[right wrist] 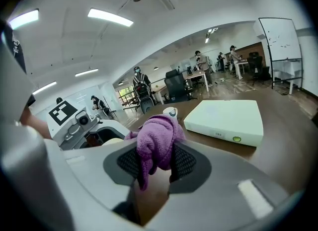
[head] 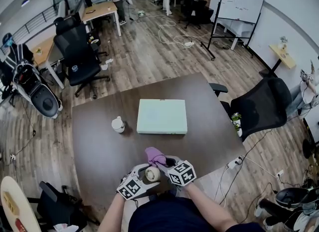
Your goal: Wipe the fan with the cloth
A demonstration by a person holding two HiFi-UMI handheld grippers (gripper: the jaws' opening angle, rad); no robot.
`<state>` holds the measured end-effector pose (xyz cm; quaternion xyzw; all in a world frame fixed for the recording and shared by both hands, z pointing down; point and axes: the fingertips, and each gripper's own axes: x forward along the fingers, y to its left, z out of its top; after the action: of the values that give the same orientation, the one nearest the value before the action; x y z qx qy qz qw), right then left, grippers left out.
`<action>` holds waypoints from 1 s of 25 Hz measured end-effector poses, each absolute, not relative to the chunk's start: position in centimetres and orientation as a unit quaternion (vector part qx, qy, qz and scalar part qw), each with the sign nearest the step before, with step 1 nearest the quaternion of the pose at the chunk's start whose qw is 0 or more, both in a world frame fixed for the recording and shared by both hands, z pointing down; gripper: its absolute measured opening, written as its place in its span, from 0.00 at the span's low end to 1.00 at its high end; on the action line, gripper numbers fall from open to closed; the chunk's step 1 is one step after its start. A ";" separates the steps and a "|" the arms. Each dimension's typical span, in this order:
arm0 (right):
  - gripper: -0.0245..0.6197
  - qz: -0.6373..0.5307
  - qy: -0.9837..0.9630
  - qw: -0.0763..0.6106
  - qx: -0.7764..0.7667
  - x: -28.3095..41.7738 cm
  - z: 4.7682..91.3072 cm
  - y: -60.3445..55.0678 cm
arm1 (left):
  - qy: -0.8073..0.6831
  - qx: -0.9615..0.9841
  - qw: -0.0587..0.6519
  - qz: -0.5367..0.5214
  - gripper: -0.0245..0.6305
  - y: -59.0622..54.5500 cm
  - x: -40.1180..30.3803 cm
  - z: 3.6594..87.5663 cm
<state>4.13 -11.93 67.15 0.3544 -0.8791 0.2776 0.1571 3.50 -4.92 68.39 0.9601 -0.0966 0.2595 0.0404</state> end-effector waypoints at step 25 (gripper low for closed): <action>0.24 0.209 -0.930 0.058 0.297 3.5 62.4 -9.7 | -0.192 0.964 0.186 -0.001 0.62 -9.1 1.7 59.9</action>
<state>3.48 -9.71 62.37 0.2970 -0.9300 0.2086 0.0579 1.72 -9.05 59.88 0.9636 -0.1922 -0.0009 0.1858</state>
